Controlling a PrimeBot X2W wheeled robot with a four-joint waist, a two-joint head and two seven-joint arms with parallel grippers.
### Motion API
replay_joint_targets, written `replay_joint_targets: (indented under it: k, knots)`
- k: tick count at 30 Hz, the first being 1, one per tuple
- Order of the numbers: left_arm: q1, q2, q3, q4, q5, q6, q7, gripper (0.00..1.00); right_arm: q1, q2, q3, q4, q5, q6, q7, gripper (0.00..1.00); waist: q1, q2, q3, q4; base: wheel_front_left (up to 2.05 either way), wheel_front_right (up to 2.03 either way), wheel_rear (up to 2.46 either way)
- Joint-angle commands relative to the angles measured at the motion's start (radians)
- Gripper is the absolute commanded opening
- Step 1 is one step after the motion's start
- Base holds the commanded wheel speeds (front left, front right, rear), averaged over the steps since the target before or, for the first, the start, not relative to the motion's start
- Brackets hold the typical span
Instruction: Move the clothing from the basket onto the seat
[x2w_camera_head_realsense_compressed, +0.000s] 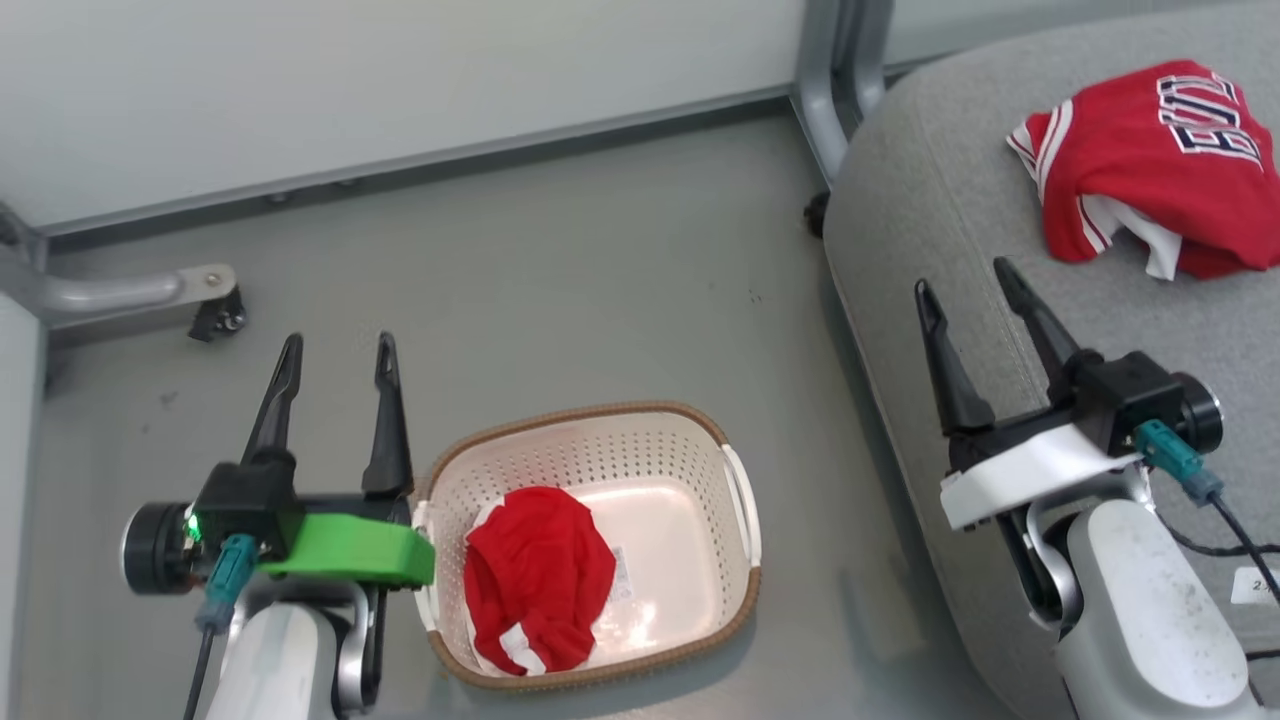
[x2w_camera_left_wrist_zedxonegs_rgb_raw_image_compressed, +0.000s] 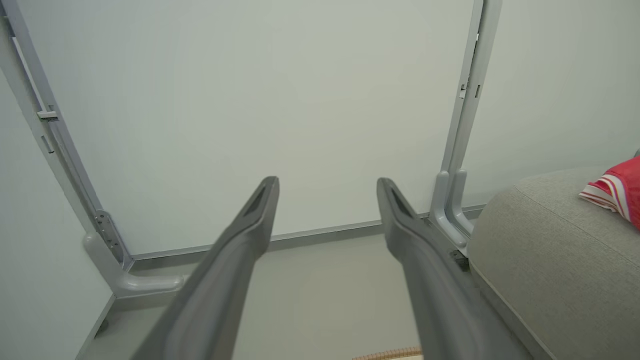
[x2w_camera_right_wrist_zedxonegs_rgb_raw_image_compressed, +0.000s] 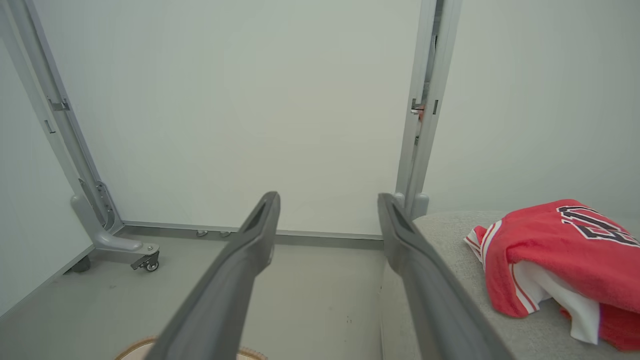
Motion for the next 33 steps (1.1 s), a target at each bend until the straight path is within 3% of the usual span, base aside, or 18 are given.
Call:
replay_joint_targets:
  k: [1, 16, 33]
  knots:
    - [0.033, 0.003, 0.014, 0.002, 0.008, -0.003, -0.001, 1.00, 0.028, 0.004, -0.004, -0.001, -0.006, -0.001, -0.002, 1.00, 0.0001, 0.0000, -0.059, 0.054, 0.00, 0.00, 0.00]
    - [0.168, -0.008, 0.069, 0.001, 0.044, -0.040, -0.001, 1.00, 0.196, 0.043, -0.038, -0.038, -0.020, -0.001, -0.002, 1.00, 0.0001, 0.0000, -0.143, 0.076, 0.00, 0.00, 0.00]
    - [0.185, -0.024, 0.039, 0.003, 0.076, -0.072, -0.001, 1.00, 0.328, 0.055, -0.031, -0.073, -0.006, -0.001, -0.002, 1.00, 0.0001, 0.0000, -0.166, 0.075, 0.00, 0.00, 0.00]
